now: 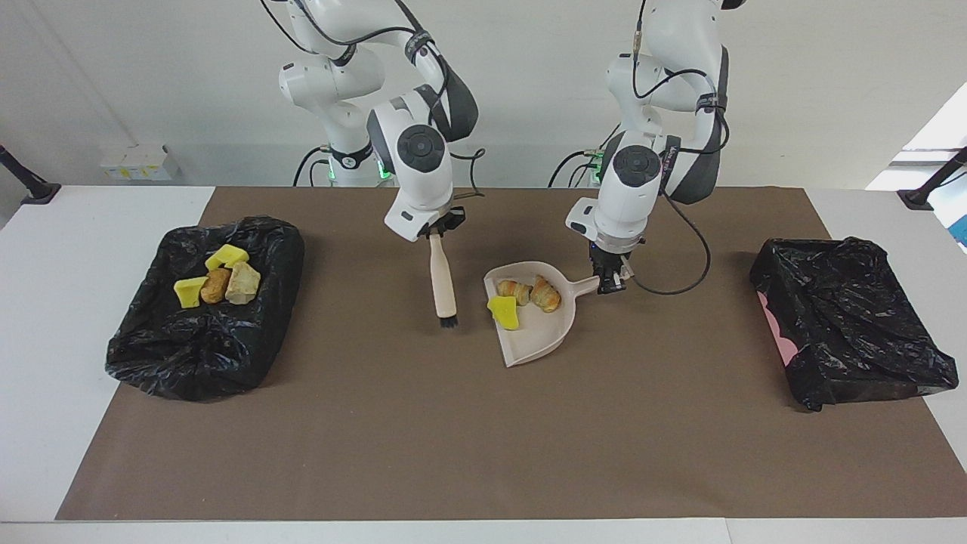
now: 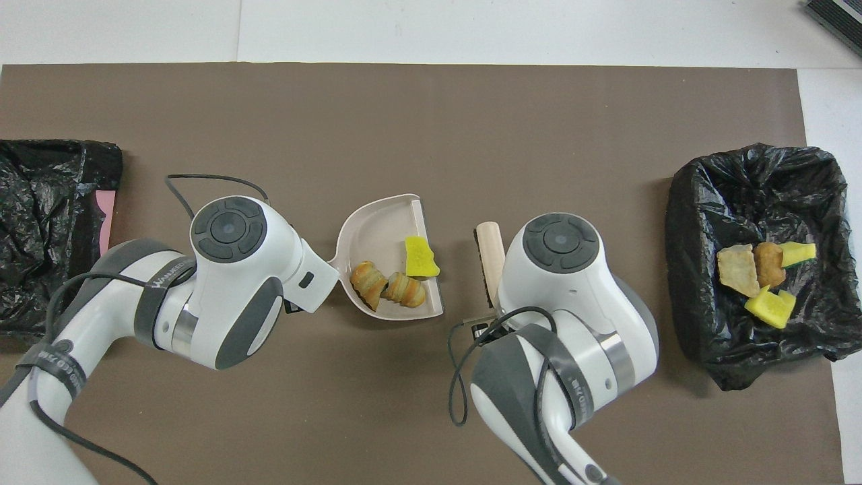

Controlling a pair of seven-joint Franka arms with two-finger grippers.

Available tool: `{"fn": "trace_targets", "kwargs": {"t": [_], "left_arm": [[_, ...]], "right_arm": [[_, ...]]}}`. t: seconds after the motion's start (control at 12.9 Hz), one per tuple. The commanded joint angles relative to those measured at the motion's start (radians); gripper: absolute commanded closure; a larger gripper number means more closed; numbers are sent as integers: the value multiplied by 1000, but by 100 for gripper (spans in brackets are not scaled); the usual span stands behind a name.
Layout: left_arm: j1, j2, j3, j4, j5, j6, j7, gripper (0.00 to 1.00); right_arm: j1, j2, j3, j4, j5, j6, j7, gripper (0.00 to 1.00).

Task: Sweep and dump trash in bin
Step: 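Sweep the remaining crusts and sponge into the dustpan with the right gripper's brush, then carry the dustpan to the bin nearest the left gripper and tip it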

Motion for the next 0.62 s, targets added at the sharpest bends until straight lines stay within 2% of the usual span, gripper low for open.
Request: {"fn": "trace_targets", "kwargs": {"t": [0.0, 0.16, 0.31, 0.54], "left_arm": [[87, -81, -5, -6, 4, -4, 130, 100], [182, -127, -3, -6, 4, -4, 265, 100], [293, -144, -2, 23, 1, -44, 408, 100], [466, -141, -2, 103, -2, -107, 502, 100]], "right_arm": [[84, -43, 9, -25, 3, -6, 127, 100], [172, -44, 9, -36, 6, 1, 224, 100], [225, -49, 12, -39, 84, 6, 257, 100], [309, -17, 12, -60, 93, 122, 346, 100]]}}
